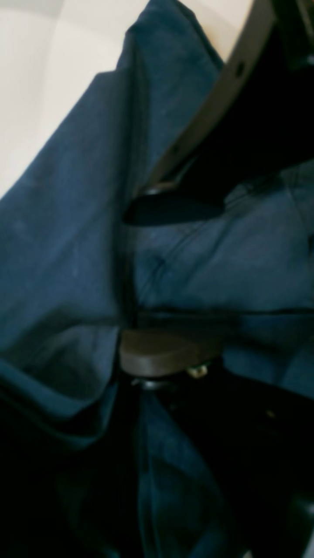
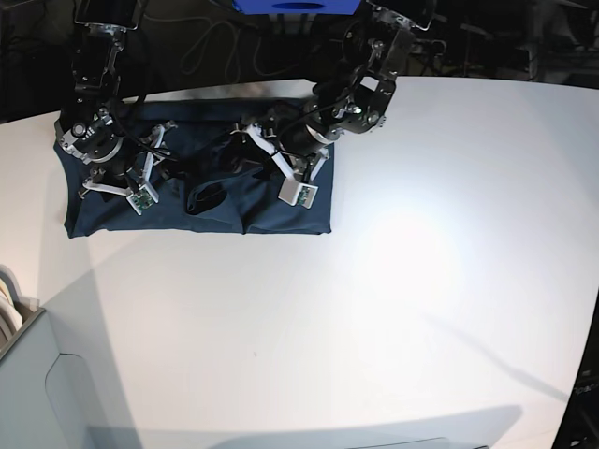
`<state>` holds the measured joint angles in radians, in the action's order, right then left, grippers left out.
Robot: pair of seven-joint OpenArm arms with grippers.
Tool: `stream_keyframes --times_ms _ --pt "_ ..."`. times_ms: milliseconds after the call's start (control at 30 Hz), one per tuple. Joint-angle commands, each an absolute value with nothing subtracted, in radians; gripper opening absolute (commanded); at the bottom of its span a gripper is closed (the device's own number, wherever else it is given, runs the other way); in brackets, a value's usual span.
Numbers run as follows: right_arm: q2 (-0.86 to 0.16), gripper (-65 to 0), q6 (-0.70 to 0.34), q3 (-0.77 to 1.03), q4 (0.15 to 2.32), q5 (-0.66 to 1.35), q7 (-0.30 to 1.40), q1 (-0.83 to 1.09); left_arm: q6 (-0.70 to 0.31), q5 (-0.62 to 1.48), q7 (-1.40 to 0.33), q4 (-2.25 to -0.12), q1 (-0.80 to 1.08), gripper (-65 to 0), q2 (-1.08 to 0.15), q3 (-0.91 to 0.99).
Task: Fold the T-shirt properly
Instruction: 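Press the folded layer flat with the left gripper beside the right gripper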
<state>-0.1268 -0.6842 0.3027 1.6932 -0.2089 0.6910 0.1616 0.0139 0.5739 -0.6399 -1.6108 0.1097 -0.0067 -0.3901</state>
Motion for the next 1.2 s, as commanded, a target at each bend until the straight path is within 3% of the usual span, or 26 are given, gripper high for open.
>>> stream_keyframes --times_ms 0,100,200,233,633,700,933,1000,1167 --pt "-0.134 -29.4 -0.698 0.306 1.709 -0.203 0.674 0.151 0.001 0.595 -0.627 -1.618 0.09 -30.9 -0.001 -0.404" --pt "-0.134 -29.4 -0.698 0.306 1.709 -0.203 0.674 0.151 0.001 0.595 -0.627 -1.613 0.085 -43.5 -0.001 -0.424" --pt "-0.134 -29.4 -0.698 0.306 1.709 -0.203 0.674 0.151 0.001 0.595 -0.627 -1.626 0.085 -61.9 0.002 -0.426" --pt "-0.134 -29.4 -0.698 0.306 1.709 -0.203 0.674 0.151 0.008 0.595 -0.627 -1.626 0.084 -65.0 0.01 -0.43" --pt "-0.134 -29.4 -0.698 0.312 1.713 -0.203 0.677 0.136 0.008 0.587 -0.634 -1.618 0.048 -65.0 0.01 -0.581" --pt "-0.134 -29.4 -0.698 0.312 1.713 -0.203 0.677 0.134 0.01 0.587 -0.636 -1.615 0.035 -61.6 0.008 -0.615" --pt "-0.134 -29.4 -0.698 0.312 1.713 -0.203 0.677 0.133 0.01 0.587 -0.634 -1.621 -0.001 -35.4 -0.012 -0.705" --pt "-0.134 -29.4 -0.698 0.312 1.713 -0.203 0.677 0.133 0.005 0.587 -0.636 -1.621 -0.012 -32.6 -0.013 -0.72" --pt "-0.134 -29.4 -0.698 0.312 1.715 -0.203 0.674 0.131 0.004 0.587 -0.63 -1.65 -0.018 -33.6 -0.036 -0.737"
